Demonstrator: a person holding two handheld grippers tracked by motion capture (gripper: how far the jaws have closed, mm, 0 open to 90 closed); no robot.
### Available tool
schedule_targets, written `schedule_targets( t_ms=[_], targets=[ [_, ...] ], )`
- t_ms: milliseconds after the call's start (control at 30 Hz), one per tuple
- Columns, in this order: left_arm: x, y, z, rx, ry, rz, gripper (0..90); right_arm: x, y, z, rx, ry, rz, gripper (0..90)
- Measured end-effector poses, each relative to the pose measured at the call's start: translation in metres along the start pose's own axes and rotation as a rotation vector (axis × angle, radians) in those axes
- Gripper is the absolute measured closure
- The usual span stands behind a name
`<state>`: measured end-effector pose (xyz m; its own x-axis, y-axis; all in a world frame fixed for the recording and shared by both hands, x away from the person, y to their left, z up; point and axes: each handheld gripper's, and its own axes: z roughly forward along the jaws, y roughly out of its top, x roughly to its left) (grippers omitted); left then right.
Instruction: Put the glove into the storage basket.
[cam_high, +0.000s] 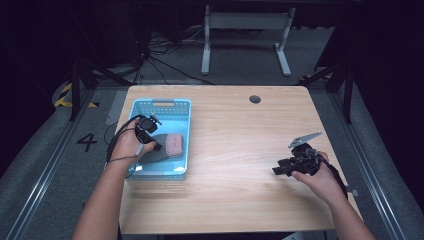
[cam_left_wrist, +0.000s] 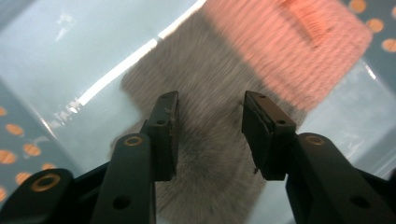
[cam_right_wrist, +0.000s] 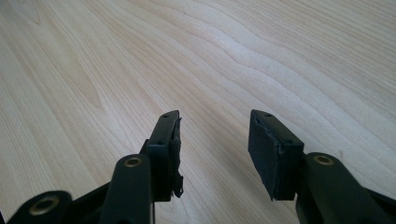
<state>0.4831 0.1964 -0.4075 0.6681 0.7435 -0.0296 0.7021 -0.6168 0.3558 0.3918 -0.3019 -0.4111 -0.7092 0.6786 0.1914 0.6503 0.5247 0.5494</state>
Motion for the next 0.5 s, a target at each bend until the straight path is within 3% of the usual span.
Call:
schedule_targets(
  t_ms=[67,200,500],
  targets=[
    [-0.001,0.000,-0.003,-0.018,0.026,0.011,46.3,0.001,0.002,0.001,0.000,0.005,-0.003,54.8],
    [-0.007,-0.001,-0.012,-0.051,0.067,0.021,41.4,0.002,0.007,0.001,-0.004,0.009,-0.019,54.7],
    [-0.030,-0.006,-0.053,-0.165,0.034,0.028,47.3,0.000,0.018,0.004,-0.011,0.027,-0.045,54.6]
  ],
)
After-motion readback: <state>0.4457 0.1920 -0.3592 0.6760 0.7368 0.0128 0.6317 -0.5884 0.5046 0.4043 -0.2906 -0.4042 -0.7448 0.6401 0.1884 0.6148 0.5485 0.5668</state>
